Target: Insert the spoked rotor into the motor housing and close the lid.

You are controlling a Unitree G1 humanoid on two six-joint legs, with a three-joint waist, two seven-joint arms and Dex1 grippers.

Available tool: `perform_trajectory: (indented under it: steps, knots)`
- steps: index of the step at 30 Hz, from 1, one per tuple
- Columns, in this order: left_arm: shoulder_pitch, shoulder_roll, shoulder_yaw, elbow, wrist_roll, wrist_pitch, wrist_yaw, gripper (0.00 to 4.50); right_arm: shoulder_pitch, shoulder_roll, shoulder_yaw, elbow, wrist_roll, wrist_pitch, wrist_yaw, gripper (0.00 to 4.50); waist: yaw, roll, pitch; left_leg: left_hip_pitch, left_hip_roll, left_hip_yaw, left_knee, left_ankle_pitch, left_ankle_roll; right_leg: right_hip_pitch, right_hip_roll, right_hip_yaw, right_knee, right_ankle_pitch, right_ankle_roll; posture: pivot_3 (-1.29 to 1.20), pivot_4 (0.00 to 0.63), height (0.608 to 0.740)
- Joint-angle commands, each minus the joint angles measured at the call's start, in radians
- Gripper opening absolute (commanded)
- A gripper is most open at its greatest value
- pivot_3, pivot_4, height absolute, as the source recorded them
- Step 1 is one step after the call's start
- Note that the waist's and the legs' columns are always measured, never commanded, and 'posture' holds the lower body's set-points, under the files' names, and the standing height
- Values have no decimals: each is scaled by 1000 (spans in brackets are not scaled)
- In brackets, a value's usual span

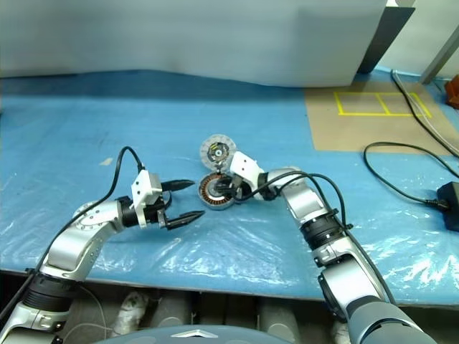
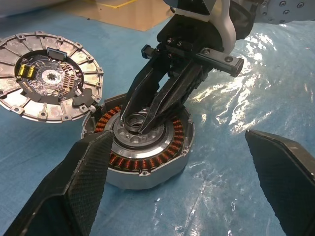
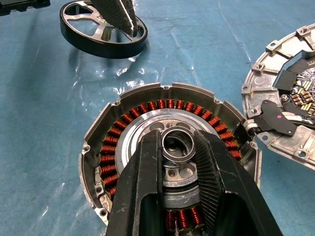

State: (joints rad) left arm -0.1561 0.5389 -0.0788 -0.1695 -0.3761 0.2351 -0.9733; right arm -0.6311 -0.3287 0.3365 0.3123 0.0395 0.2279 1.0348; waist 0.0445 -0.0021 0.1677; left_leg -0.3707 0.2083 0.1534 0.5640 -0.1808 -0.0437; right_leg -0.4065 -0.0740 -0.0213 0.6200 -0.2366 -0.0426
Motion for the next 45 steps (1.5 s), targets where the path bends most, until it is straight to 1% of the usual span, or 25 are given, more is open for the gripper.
perform_trajectory:
  steps: [1, 10, 12, 14, 18, 26, 29, 32, 35, 36, 38, 39, 40, 41, 45]
  knots:
    - [-6, -3, 6, -15, -6, -18, -4, 4500, 4, -3, 10, -15, -7, 0, 5, 576, 0, 0, 0, 0, 0, 0, 0, 0, 0, 0, 0, 0, 0, 0, 0, 0, 150, 740]
    - [5, -2, 11, -13, -5, -28, -5, 4500, 10, -1, 16, -10, -10, 2, 13, 576, 0, 0, 0, 0, 0, 0, 0, 0, 0, 0, 0, 0, 0, 0, 0, 0, 150, 740]
    - [4, -4, 8, -15, -4, -26, -2, 4500, 16, -3, 18, -15, -10, -22, 19, 576, 0, 0, 0, 0, 0, 0, 0, 0, 0, 0, 0, 0, 0, 0, 0, 0, 150, 740]
    - [1, -7, 5, -17, -3, -23, 3, 4500, 22, -2, 19, -19, -3, -29, 34, 1298, 0, 0, 0, 0, 0, 0, 0, 0, 0, 0, 0, 0, 0, 0, 0, 0, 150, 740]
    - [-8, -14, 2, -23, -4, -11, 10, 4500, 25, -2, 16, -48, 6, 2, 43, 2538, 0, 0, 0, 0, 0, 0, 0, 0, 0, 0, 0, 0, 0, 0, 0, 0, 150, 740]
    - [-16, -11, 5, -48, -10, 17, 18, 4500, -11, -6, -29, -39, 22, 5, 24, 2538, 0, 0, 0, 0, 0, 0, 0, 0, 0, 0, 0, 0, 0, 0, 0, 0, 150, 740]
    - [-17, -10, 7, -59, -16, 29, 22, 4500, -31, 10, -80, -76, 84, 57, 26, 2538, 0, 0, 0, 0, 0, 0, 0, 0, 0, 0, 0, 0, 0, 0, 0, 0, 150, 740]
    - [-15, -11, 13, -61, -22, 35, 22, 4500, -54, 45, -137, -110, 171, 148, 19, 2538, -2, 0, 0, 0, 0, 0, 0, 0, 0, 0, 0, 0, 0, 0, 0, 0, 150, 740]
    - [-14, -11, 16, -57, -23, 34, 19, 4500, -60, 60, -145, -100, 174, 152, 3, 1925, -1, 0, 0, 0, 1, 0, 0, 0, 0, -1, 0, 0, 0, 0, 0, 0, 150, 740]
    - [-13, -12, 16, -52, -22, 29, 17, 4500, -50, 60, -129, -85, 162, 141, 6, 1620, 0, 0, 0, 0, 0, 0, 0, 0, 0, 0, 0, 0, 0, 0, 0, 0, 150, 740]
    - [-10, -13, 17, -44, -22, 21, 14, 4500, -30, 63, -102, -62, 137, 129, -3, 846, 1, 0, 0, 0, 0, 0, 0, 0, 0, 0, 0, 0, -1, 0, 0, 0, 150, 740]
    - [-7, -14, 16, -41, -21, 17, 13, 4500, -19, 62, -87, -55, 124, 123, -7, 595, 2, 0, 0, -1, 0, 0, 0, 0, 0, 0, 0, 0, -1, 0, 0, 0, 150, 740]
    - [-4, -15, 16, -38, -19, 12, 13, 4500, -8, 61, -79, -56, 119, 126, -9, 135, 2, 0, 0, -1, 0, 0, 0, 0, 0, 0, 0, 0, -1, 0, 0, 0, 150, 740]
    - [0, -15, 16, -37, -18, 8, 12, 4500, 0, 61, -76, -61, 122, 131, -8, 57, 2, 0, 0, -1, 0, 0, 0, 0, 0, 0, 0, 0, -1, 0, 0, 0, 150, 740]
    - [7, -15, 14, -32, -15, -1, 12, 4500, 20, 74, -94, -85, 164, 170, -2, 57, 1, 0, 0, -1, 0, 0, -1, 0, 0, -1, 0, 0, -1, 0, 0, 0, 150, 740]
